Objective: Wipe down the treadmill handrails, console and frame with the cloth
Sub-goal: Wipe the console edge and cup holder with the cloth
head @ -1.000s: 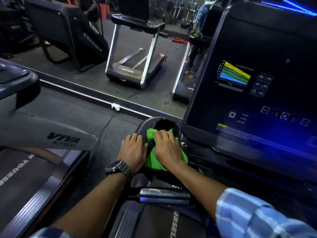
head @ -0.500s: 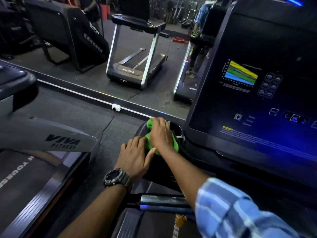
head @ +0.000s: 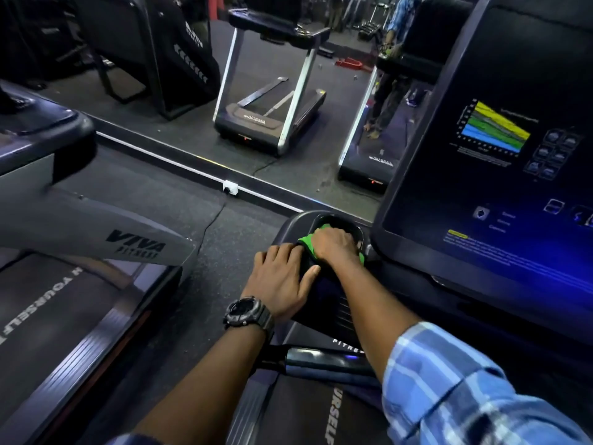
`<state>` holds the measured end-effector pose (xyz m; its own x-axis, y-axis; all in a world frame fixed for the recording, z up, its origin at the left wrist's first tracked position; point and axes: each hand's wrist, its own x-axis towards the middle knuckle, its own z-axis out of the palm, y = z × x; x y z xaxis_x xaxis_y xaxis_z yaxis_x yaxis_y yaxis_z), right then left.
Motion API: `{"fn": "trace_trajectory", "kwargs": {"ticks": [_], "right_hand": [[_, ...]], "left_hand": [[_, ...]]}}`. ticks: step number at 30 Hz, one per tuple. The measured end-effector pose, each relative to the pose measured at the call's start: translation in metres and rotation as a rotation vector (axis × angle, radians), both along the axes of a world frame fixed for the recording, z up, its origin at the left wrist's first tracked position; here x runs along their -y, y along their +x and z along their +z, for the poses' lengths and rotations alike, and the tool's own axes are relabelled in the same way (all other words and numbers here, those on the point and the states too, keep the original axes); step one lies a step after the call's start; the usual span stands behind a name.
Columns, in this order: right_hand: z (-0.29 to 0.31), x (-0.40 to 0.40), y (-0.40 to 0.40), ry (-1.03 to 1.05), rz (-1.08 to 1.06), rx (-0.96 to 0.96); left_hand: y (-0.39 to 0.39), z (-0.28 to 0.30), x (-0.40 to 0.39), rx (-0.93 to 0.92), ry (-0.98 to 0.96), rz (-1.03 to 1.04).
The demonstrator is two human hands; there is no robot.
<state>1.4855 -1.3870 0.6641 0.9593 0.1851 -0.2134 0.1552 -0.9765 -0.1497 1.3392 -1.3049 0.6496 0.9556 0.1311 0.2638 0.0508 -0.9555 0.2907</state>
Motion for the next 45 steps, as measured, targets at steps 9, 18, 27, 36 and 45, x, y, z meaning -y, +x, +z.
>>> {"fn": "trace_trajectory", "kwargs": {"ticks": [9, 18, 27, 36, 45], "right_hand": [[0.016, 0.007, -0.001, -0.053, 0.033, 0.063], [0.012, 0.006, 0.000, -0.100, 0.055, -0.012], [-0.004, 0.010, -0.028, 0.426, 0.040, 0.518], [0.000, 0.081, -0.095, 0.146, 0.553, 0.321], [0.054, 0.166, -0.135, -0.085, 0.507, 0.013]], "left_hand": [[-0.001, 0.001, 0.000, 0.030, -0.035, -0.003], [0.000, -0.001, -0.002, 0.034, -0.059, 0.005], [0.000, 0.000, -0.003, 0.031, -0.071, -0.010], [-0.007, 0.000, 0.003, 0.085, -0.184, 0.023], [-0.056, 0.011, 0.095, -0.094, -0.201, -0.222]]}}
